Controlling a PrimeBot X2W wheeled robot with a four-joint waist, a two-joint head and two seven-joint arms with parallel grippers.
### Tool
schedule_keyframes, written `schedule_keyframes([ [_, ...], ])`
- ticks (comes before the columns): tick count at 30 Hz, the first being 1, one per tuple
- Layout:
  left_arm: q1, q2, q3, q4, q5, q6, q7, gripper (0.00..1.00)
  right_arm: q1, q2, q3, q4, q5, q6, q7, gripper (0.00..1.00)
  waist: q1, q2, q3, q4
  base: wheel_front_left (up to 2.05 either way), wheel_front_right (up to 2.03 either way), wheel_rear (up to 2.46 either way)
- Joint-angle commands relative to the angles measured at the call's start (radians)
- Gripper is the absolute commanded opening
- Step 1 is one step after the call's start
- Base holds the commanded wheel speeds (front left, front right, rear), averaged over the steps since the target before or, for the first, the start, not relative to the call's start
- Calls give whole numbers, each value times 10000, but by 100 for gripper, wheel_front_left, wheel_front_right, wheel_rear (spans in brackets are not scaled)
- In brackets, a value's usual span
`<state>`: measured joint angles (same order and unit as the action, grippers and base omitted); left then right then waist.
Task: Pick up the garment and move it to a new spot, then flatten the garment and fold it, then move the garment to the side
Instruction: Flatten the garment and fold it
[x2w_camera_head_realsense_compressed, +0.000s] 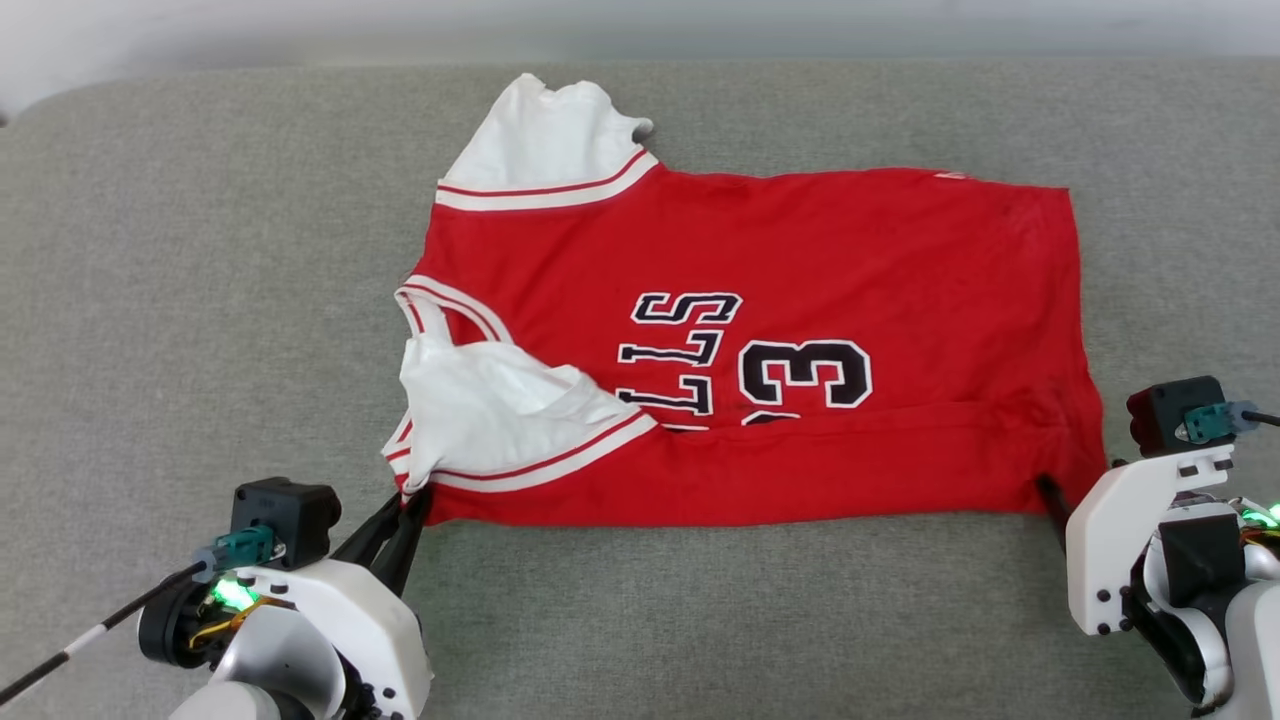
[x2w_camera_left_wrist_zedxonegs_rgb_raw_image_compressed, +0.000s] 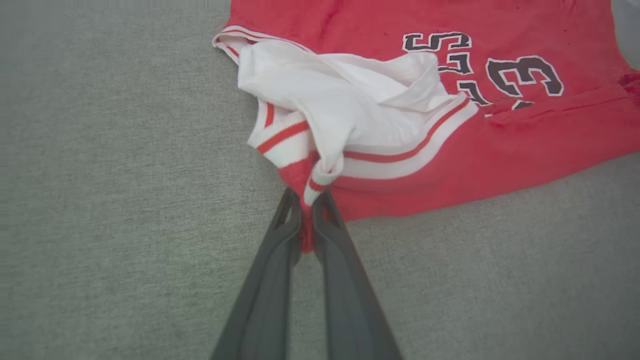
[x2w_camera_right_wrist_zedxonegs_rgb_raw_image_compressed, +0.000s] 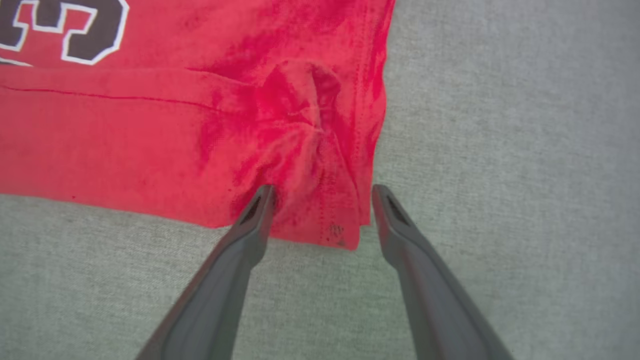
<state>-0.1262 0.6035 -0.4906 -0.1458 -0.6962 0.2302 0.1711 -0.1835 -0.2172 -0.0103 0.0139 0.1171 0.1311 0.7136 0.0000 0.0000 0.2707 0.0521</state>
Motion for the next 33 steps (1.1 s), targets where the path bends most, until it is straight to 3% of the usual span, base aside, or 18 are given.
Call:
schedule_keyframes([
  [1,-84,41,-6,-216,112,49,-83,0,-192,-10,-76,237,-212,-6,-12,100,0,0,124,146,0,0,0],
  [6,-190,38,-71,-657,204,38,-75,0,-255,79,-392,1203,-849,-12,170,100,0,0,309,392,0,0,0],
  [12,-209,-19,-180,-501,142,-96,-99,0,-58,563,-394,2012,-681,-4,411,100,0,0,436,481,0,0,0],
  [13,-212,0,-203,-417,115,-145,-75,0,-34,578,-345,2114,-643,-4,428,85,0,0,447,477,0,0,0],
  [14,-211,37,-229,-321,103,-187,-32,0,-17,599,-309,2195,-615,-3,439,36,0,0,452,465,0,0,0],
  [15,-205,71,-242,-239,80,-210,-9,0,-10,606,-273,2250,-585,-3,427,0,0,0,452,446,0,0,0],
  [22,-65,260,-237,200,-20,-346,27,0,-133,386,-329,2139,-451,-10,62,0,0,0,228,261,0,0,0],
  [33,1292,1045,-190,80,-432,-143,471,0,697,60,-504,422,142,-12,318,0,0,0,-951,-182,0,0,0],
])
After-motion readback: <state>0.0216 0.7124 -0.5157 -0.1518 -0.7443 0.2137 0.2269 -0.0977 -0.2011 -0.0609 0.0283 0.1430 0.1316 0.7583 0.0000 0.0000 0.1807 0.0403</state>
